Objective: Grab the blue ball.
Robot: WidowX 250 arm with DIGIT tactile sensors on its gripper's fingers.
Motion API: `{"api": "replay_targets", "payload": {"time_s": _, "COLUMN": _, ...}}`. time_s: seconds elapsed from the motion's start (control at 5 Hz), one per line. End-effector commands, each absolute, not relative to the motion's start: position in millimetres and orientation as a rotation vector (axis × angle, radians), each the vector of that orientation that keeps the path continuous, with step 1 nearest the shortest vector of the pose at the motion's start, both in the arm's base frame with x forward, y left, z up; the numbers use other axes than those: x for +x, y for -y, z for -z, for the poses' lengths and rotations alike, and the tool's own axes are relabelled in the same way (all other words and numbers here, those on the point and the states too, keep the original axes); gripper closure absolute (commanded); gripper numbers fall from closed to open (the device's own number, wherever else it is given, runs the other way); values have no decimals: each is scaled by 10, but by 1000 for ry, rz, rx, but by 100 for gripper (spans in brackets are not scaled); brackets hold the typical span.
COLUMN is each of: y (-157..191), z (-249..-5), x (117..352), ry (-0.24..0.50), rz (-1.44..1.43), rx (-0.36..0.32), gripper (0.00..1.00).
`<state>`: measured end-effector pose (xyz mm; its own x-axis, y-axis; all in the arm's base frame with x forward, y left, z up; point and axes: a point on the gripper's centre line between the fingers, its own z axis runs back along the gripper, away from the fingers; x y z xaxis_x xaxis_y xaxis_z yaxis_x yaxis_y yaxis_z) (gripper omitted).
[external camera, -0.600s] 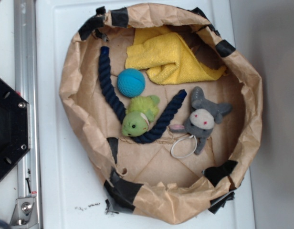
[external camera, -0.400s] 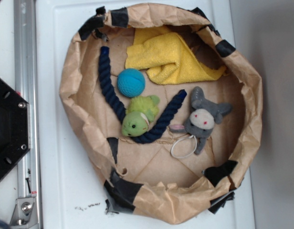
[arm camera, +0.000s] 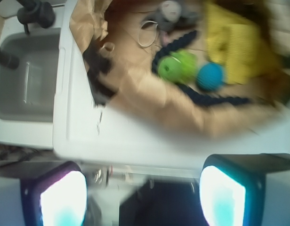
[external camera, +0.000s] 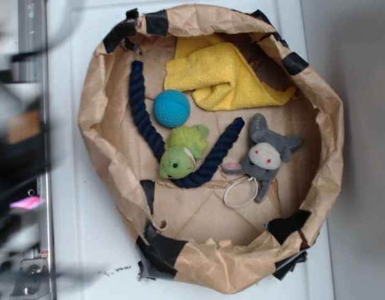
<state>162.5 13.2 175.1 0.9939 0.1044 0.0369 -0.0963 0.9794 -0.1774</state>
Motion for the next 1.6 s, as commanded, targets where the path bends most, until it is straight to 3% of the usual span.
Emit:
{"api": "replay_targets", "payload": {"time_s": 0.0, "y": -240, "z": -1258, "x": 2334, "ry": 69, "rz": 41, "rx": -124, "gripper": 0}}
{"api": "replay_targets", "payload": {"time_s": 0.2, "y": -213, "z": -1161, "x": 2481, "ry": 112, "rz": 160, "rx": -24, "gripper": 0}}
{"api": "replay_targets", "payload": {"time_s": 0.4, "y": -333, "z": -827, "x": 2494, "ry": 140, "rz": 300, "rx": 17, "gripper": 0}}
{"api": "replay_targets", "payload": {"time_s": 0.6, "y": -491, "z": -703, "x": 2467, "ry": 150, "rz": 365, "rx": 41, "gripper": 0}}
{"api": "replay_targets", "payload": {"time_s": 0.8, "y": -714, "z": -723, "x": 2404, "ry": 160, "rz": 391, "rx": -21, "gripper": 0}}
{"api": "replay_targets", "payload": {"time_s": 1.0, "y": -835, "z": -941, "x": 2337, "ry": 224, "rz": 387, "rx": -86, "gripper": 0}}
{"api": "replay_targets", "payload": {"time_s": 1.2, "y": -888, "z": -1159, "x": 2312, "ry": 276, "rz": 380, "rx": -79, "gripper": 0}}
{"api": "replay_targets", "payload": {"time_s": 1.4, "y": -878, "z": -989, "x": 2373, "ry": 245, "rz": 398, "rx": -54, "gripper": 0}}
